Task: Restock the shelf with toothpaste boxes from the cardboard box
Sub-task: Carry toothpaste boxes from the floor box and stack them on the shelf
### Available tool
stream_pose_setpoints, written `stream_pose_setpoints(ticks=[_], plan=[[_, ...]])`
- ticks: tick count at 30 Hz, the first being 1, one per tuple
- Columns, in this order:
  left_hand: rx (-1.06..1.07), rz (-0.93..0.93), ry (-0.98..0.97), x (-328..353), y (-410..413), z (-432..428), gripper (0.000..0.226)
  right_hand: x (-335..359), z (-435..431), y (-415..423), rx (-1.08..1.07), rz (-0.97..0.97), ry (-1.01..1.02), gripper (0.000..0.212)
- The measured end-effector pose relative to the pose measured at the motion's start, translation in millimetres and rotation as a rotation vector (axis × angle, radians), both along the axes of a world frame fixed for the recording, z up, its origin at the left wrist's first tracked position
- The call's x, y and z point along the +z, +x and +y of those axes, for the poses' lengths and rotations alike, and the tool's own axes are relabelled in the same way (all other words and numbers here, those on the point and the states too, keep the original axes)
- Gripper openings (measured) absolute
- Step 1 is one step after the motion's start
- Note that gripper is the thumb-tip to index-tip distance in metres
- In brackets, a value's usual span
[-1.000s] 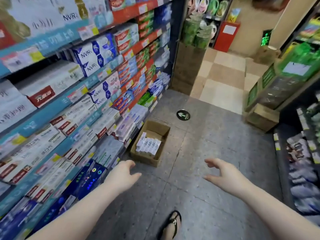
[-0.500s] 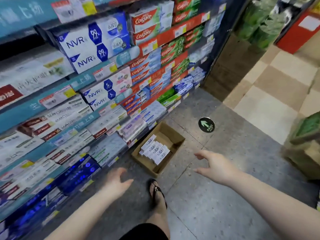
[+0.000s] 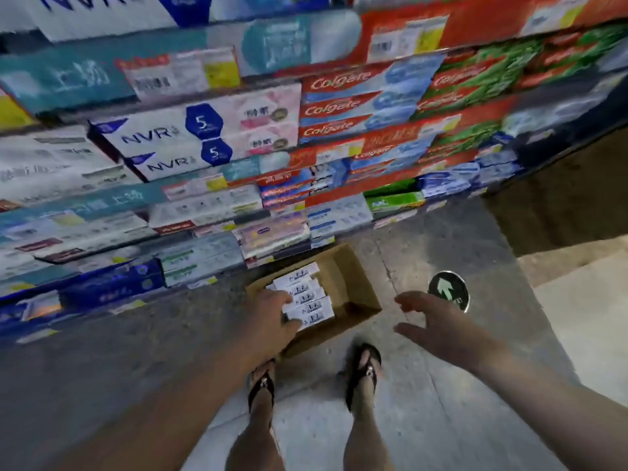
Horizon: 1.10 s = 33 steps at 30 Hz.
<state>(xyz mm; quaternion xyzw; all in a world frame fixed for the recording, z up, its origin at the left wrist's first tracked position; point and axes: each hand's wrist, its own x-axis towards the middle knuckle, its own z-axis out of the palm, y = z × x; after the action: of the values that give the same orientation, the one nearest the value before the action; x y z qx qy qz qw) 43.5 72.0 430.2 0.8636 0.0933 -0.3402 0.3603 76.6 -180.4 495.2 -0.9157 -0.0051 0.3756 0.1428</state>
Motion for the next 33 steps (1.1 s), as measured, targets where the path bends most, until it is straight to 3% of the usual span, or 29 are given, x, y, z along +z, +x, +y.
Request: stream_pose_setpoints(ticks=[7,12,22,33], plan=[[0.245,-0.001,0.068,-109.5,-1.8,-20.0,0.035,-151.9,-1.8,93.8,0.253,0.088,0.05,0.038],[0.38,0.096,0.163,-199.7,-13.5,-53.8,0.039,-262.9,1.6,121.3,0.286,0.105,0.09,0.041],[0.422,0.05,0.128,-363.8,-23.9,-57.4,0.04,-475.7,11.6,126.5,0.412,0.004,0.149,0.047],[0.445,-0.031,0.177,-464.0,-37.7,-54.9,0.04,-589.6,24.0,133.4,0.412,-0.179,0.273,0.067]])
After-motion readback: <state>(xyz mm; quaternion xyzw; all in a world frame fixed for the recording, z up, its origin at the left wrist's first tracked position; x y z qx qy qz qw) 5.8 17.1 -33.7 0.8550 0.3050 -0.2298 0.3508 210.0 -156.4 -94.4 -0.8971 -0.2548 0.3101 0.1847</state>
